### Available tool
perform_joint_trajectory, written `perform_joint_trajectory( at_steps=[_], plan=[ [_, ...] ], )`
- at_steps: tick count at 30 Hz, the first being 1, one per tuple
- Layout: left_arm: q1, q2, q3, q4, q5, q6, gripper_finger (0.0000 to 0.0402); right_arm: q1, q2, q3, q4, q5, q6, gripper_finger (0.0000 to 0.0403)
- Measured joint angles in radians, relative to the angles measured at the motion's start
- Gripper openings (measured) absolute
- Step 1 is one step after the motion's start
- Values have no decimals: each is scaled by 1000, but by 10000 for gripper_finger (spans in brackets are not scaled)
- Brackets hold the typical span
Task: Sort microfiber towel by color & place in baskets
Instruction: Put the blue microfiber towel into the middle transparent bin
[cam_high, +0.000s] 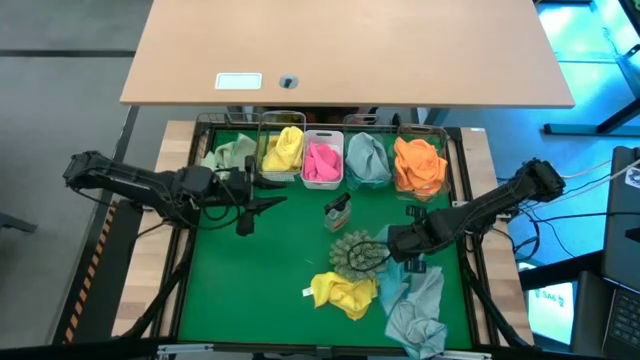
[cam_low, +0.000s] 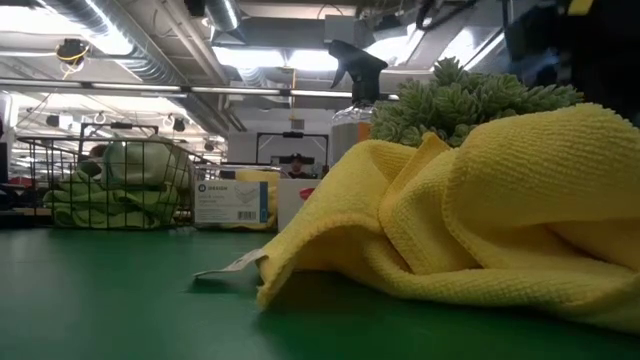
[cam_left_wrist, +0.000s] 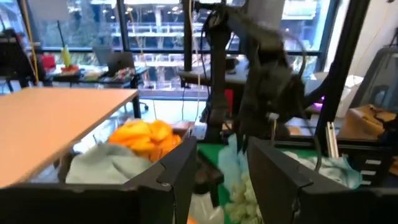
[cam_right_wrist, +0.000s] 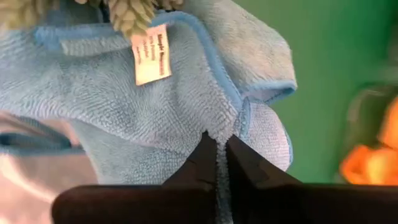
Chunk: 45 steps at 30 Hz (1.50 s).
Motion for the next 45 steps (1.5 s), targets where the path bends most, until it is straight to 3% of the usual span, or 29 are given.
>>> perform_joint_trajectory(
  at_steps=[6, 13, 19, 25, 30, 35, 45],
  plan=[
    [28, -5, -124, 110, 2, -28, 137, 0, -71, 124, -116, 58, -24, 10],
    [30, -6, -213, 198, 2, -39, 137, -26, -200, 247, -133, 187, -82, 15],
    [30, -5, -275, 283, 2, -39, 137, -131, -289, 339, -96, 299, -163, 13],
    [30, -5, -311, 287, -3, -41, 137, -281, -330, 365, 68, 331, -336, 13],
    [30, -5, -314, 300, -4, -46, 137, -432, -313, 365, 177, 323, -527, 14],
    [30, -5, -314, 323, -4, -46, 137, -618, -269, 365, 191, 295, -606, 14],
    [30, -5, -314, 324, -4, -46, 137, -916, -87, 365, 248, 59, -686, 15]
  ],
)
